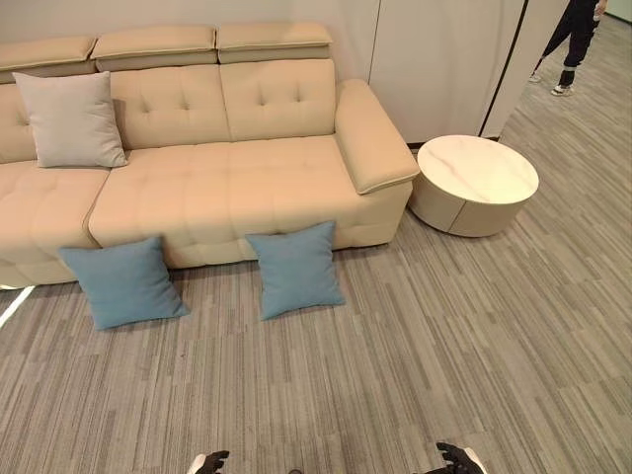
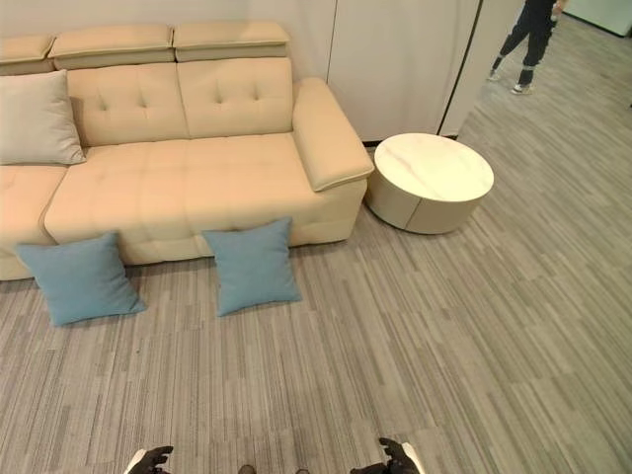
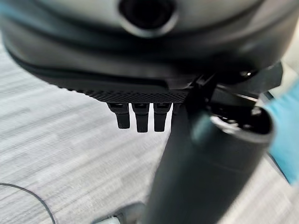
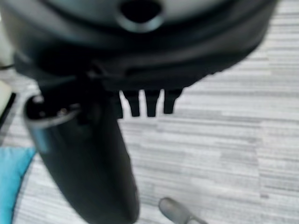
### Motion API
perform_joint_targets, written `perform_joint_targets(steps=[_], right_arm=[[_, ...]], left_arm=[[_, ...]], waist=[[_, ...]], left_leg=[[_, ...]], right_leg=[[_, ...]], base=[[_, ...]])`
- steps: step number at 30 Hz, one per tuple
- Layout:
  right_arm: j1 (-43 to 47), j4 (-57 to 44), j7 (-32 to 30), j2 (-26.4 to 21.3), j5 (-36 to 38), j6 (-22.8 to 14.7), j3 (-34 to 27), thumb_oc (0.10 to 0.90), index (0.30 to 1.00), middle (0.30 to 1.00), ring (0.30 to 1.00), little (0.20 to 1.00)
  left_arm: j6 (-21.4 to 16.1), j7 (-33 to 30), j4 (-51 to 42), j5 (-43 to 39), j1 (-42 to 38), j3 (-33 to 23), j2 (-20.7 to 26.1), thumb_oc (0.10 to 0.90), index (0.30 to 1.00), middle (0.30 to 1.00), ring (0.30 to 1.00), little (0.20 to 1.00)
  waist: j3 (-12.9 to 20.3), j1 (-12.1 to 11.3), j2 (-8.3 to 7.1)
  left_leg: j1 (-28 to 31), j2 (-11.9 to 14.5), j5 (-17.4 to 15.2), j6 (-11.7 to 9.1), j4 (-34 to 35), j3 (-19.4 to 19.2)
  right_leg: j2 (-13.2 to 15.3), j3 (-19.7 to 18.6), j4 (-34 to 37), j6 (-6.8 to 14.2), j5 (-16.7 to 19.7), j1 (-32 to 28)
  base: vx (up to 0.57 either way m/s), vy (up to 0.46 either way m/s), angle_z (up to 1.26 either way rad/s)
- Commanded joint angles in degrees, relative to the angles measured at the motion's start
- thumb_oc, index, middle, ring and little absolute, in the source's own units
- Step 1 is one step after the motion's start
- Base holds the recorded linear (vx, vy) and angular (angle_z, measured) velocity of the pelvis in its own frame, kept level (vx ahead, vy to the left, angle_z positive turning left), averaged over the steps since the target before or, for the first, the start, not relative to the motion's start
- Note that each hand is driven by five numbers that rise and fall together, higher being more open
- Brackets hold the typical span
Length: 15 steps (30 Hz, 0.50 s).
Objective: Pick up all the scattered cushions and arrange them neatly on the sofa.
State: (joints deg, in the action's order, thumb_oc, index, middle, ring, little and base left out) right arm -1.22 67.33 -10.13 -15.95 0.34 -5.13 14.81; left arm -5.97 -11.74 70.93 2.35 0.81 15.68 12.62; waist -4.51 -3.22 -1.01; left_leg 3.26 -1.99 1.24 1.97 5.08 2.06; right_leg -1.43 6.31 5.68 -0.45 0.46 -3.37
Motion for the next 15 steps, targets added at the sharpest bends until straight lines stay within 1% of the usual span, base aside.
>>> perform_joint_targets(steps=[1,10,15], right_arm=[[2.71,1.81,-0.69,-0.83,0.51,-0.74,1.44,0.8,0.9,0.9,0.9,0.9],[2.66,2.06,-0.5,-0.34,0.94,-0.79,1.71,0.8,0.9,0.9,0.9,0.9],[3.03,2.06,-0.44,-0.25,1.88,-0.88,1.17,0.8,0.9,0.9,0.9,0.9]], left_arm=[[-1.73,0.42,2.22,0.96,-4.87,1.19,-1.03,0.8,0.9,0.9,0.9,0.9],[-1.95,0.56,1.41,-0.55,-5.35,1.5,-1.36,0.8,0.9,0.9,0.9,0.9],[-2.24,1.05,0.89,-1.33,-5.38,1.75,-1.49,0.8,0.9,0.9,0.9,0.9]], waist=[[0.08,-0.11,-1.0],[0.13,0.37,-0.8],[0.01,0.38,-0.7]], left_leg=[[1.55,-0.1,-3.42,-3.58,-0.08,1.2],[1.74,-0.23,-3.81,-3.39,-0.08,0.86],[1.94,-0.49,-4.18,-2.94,-0.08,0.77]], right_leg=[[4.88,-1.11,-0.68,8.03,-0.38,-1.98],[4.81,-1.42,-0.68,8.04,-0.54,-2.04],[5.12,-1.72,-0.68,8.14,-0.48,-2.26]], base=[[0.0,0.0,0.0],[0.01,0.002,0.0],[0.03,0.032,0.0]])
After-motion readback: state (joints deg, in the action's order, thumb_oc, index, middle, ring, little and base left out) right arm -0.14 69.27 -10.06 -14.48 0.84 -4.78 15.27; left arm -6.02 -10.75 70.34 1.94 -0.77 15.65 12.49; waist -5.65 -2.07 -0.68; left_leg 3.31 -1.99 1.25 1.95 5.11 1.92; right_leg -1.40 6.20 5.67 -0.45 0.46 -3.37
